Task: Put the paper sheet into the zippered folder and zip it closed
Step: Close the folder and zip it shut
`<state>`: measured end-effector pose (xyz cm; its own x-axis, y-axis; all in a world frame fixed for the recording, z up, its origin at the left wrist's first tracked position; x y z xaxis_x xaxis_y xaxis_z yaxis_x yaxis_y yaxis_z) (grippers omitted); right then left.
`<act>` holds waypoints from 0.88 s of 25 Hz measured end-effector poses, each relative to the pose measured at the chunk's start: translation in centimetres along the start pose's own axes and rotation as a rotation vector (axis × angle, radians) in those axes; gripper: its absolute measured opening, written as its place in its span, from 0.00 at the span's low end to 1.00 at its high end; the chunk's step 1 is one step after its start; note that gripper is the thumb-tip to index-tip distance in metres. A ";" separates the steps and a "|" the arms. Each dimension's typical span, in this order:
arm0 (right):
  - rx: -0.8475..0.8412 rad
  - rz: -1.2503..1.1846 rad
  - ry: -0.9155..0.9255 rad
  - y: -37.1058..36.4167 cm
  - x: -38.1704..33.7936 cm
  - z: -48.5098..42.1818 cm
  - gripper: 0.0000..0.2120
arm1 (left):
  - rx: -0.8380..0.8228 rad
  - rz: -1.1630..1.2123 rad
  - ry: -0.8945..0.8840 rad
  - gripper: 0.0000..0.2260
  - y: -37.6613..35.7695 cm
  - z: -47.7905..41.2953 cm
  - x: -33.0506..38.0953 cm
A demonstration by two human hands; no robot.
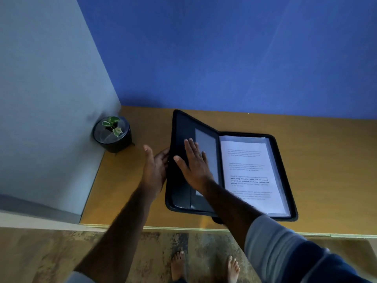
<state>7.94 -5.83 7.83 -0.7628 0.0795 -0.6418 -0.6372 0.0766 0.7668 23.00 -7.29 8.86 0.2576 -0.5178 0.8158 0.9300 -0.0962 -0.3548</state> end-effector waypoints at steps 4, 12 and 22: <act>0.039 -0.115 -0.052 1.6 -0.2 -0.7 0.40 | -0.083 0.061 -0.009 0.44 -4.3 1.5 0.3; 0.088 -0.527 -0.174 8.8 0.8 0.3 0.33 | -0.101 -0.017 -0.100 0.43 -13.2 3.7 -0.9; 0.165 -0.704 -0.209 21.1 10.4 3.3 0.25 | -0.157 -0.365 -0.230 0.29 -21.8 2.4 -11.6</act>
<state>-13.09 -0.15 17.28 -0.1341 0.1427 -0.9806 -0.9292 0.3258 0.1744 0.35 2.89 8.21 -0.0113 -0.2253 0.9742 0.9243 -0.3740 -0.0757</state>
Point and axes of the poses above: each hand's wrist, its own z-axis away from the middle knuckle, its own y-axis out of the back of the hand, x = y × z, the point moved 3 cm from there along -z, towards the middle knuckle, and after that the axes turned 8 degrees about x, right-handed, at the moved point
